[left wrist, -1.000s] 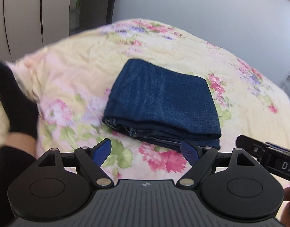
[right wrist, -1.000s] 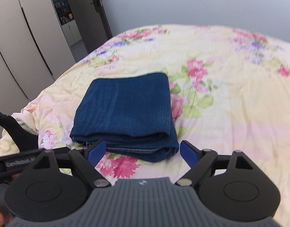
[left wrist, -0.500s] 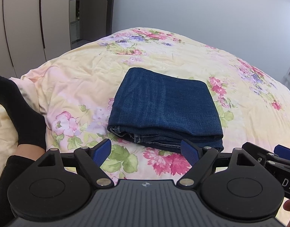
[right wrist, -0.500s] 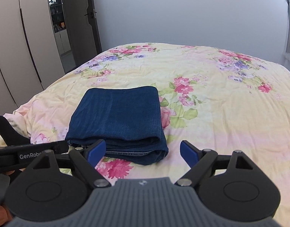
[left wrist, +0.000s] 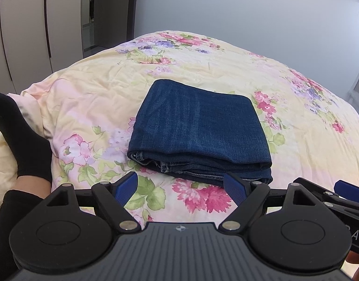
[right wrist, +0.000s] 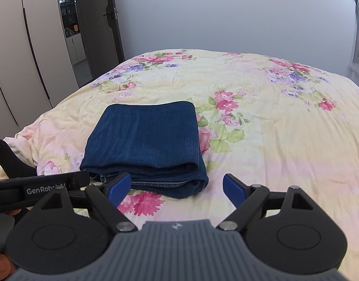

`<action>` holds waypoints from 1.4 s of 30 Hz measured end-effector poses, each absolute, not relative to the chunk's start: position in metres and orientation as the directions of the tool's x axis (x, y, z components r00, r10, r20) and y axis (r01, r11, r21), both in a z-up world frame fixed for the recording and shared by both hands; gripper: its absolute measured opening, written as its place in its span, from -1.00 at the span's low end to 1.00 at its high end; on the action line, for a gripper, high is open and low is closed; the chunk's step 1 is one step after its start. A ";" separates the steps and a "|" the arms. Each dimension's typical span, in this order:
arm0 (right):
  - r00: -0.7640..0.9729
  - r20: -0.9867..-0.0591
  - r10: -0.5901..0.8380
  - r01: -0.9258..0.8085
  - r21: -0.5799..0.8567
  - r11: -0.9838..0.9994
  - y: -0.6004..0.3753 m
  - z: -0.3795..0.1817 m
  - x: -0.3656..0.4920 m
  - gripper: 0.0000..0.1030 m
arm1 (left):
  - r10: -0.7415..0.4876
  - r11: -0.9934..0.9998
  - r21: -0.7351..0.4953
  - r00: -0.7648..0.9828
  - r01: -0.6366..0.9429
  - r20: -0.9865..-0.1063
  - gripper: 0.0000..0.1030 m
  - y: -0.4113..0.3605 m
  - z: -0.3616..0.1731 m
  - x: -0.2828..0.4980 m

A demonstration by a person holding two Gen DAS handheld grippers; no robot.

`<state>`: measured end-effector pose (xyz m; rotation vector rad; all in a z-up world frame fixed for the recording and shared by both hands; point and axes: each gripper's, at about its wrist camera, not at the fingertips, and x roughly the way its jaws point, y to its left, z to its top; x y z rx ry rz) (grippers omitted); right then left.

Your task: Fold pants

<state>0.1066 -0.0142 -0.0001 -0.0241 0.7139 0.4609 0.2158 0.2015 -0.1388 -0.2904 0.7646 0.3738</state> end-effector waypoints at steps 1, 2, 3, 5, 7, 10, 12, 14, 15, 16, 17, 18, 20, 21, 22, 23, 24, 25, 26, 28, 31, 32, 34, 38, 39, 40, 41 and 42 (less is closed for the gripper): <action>0.660 -0.637 0.399 -0.415 0.133 0.900 -0.014 0.000 0.106 0.59 | 0.221 0.896 -0.118 0.661 -0.428 -0.717 0.89 0.201 -0.139 0.216; 0.660 -0.637 0.399 -0.415 0.133 0.900 -0.014 0.000 0.106 0.59 | 0.220 0.896 -0.118 0.660 -0.428 -0.718 0.89 0.201 -0.139 0.216; 0.660 -0.637 0.398 -0.415 0.133 0.900 -0.014 -0.001 0.106 0.59 | 0.220 0.896 -0.118 0.660 -0.427 -0.719 0.89 0.201 -0.140 0.216; 0.659 -0.637 0.400 -0.416 0.135 0.900 -0.014 -0.001 0.106 0.59 | 0.218 0.896 -0.119 0.658 -0.427 -0.721 0.89 0.201 -0.140 0.217; 0.660 -0.637 0.398 -0.415 0.133 0.900 -0.014 -0.001 0.106 0.59 | 0.215 0.896 -0.121 0.657 -0.427 -0.723 0.89 0.202 -0.141 0.217; 0.658 -0.639 0.399 -0.416 0.133 0.900 -0.015 -0.001 0.105 0.59 | 0.215 0.896 -0.122 0.656 -0.427 -0.723 0.89 0.202 -0.141 0.217; 0.658 -0.639 0.399 -0.416 0.133 0.900 -0.015 -0.001 0.105 0.59 | 0.213 0.896 -0.123 0.656 -0.426 -0.724 0.89 0.202 -0.141 0.217; 0.658 -0.638 0.400 -0.415 0.136 0.900 -0.016 -0.002 0.105 0.59 | 0.212 0.896 -0.123 0.656 -0.426 -0.724 0.89 0.202 -0.142 0.217; 0.658 -0.638 0.400 -0.415 0.136 0.900 -0.016 -0.002 0.105 0.59 | 0.212 0.896 -0.123 0.655 -0.426 -0.725 0.89 0.201 -0.142 0.217; 0.658 -0.638 0.400 -0.415 0.135 0.900 -0.017 -0.002 0.105 0.59 | 0.213 0.896 -0.122 0.655 -0.426 -0.725 0.89 0.201 -0.143 0.217; 0.658 -0.639 0.399 -0.415 0.135 0.900 -0.017 -0.002 0.105 0.59 | 0.212 0.896 -0.122 0.655 -0.426 -0.725 0.89 0.201 -0.143 0.217; 0.658 -0.639 0.399 -0.414 0.135 0.900 -0.017 -0.002 0.105 0.59 | 0.212 0.896 -0.122 0.655 -0.426 -0.725 0.89 0.201 -0.143 0.217; 0.658 -0.639 0.399 -0.412 0.138 0.901 -0.018 -0.002 0.105 0.59 | 0.213 0.896 -0.122 0.655 -0.427 -0.725 0.89 0.201 -0.143 0.217; 0.658 -0.639 0.399 -0.412 0.138 0.901 -0.018 -0.002 0.106 0.59 | 0.212 0.896 -0.123 0.655 -0.426 -0.725 0.89 0.201 -0.143 0.217; 0.658 -0.639 0.398 -0.411 0.138 0.901 -0.018 -0.002 0.106 0.59 | 0.212 0.896 -0.123 0.655 -0.426 -0.725 0.89 0.201 -0.142 0.217; 0.657 -0.639 0.399 -0.412 0.138 0.900 -0.018 -0.002 0.106 0.59 | 0.212 0.896 -0.122 0.655 -0.426 -0.725 0.89 0.201 -0.143 0.217; 0.657 -0.639 0.399 -0.413 0.138 0.900 -0.018 -0.002 0.106 0.59 | 0.213 0.896 -0.122 0.655 -0.426 -0.725 0.89 0.201 -0.142 0.217; 0.658 -0.639 0.399 -0.412 0.138 0.901 -0.019 -0.002 0.106 0.59 | 0.213 0.897 -0.122 0.655 -0.426 -0.725 0.89 0.201 -0.143 0.217; 0.658 -0.639 0.399 -0.413 0.138 0.900 -0.019 -0.002 0.106 0.59 | 0.213 0.896 -0.123 0.655 -0.427 -0.725 0.89 0.201 -0.142 0.217; 0.657 -0.639 0.399 -0.413 0.138 0.900 -0.019 -0.002 0.106 0.59 | 0.213 0.896 -0.122 0.655 -0.427 -0.725 0.89 0.201 -0.142 0.217; 0.657 -0.639 0.400 -0.413 0.138 0.900 -0.019 -0.002 0.106 0.59 | 0.212 0.896 -0.123 0.655 -0.427 -0.725 0.89 0.201 -0.142 0.217; 0.657 -0.639 0.400 -0.414 0.138 0.900 -0.019 -0.002 0.106 0.59 | 0.212 0.896 -0.123 0.655 -0.427 -0.725 0.89 0.201 -0.142 0.217; 0.657 -0.639 0.400 -0.413 0.138 0.900 -0.019 -0.002 0.106 0.59 | 0.212 0.896 -0.122 0.655 -0.426 -0.725 0.89 0.201 -0.142 0.217; 0.657 -0.639 0.399 -0.413 0.137 0.900 -0.019 -0.002 0.106 0.59 | 0.213 0.896 -0.122 0.655 -0.427 -0.725 0.89 0.201 -0.142 0.217; 0.657 -0.639 0.399 -0.413 0.138 0.900 -0.019 -0.002 0.106 0.59 | 0.213 0.896 -0.122 0.655 -0.427 -0.725 0.89 0.201 -0.143 0.217; 0.657 -0.639 0.400 -0.413 0.139 0.900 -0.019 -0.002 0.106 0.59 | 0.213 0.896 -0.123 0.655 -0.427 -0.725 0.89 0.201 -0.143 0.217; 0.657 -0.639 0.400 -0.412 0.140 0.900 -0.019 -0.002 0.106 0.59 | 0.212 0.896 -0.123 0.655 -0.427 -0.725 0.89 0.201 -0.143 0.217; 0.658 -0.639 0.399 -0.412 0.139 0.901 -0.020 -0.002 0.106 0.59 | 0.212 0.896 -0.123 0.655 -0.426 -0.725 0.89 0.201 -0.143 0.217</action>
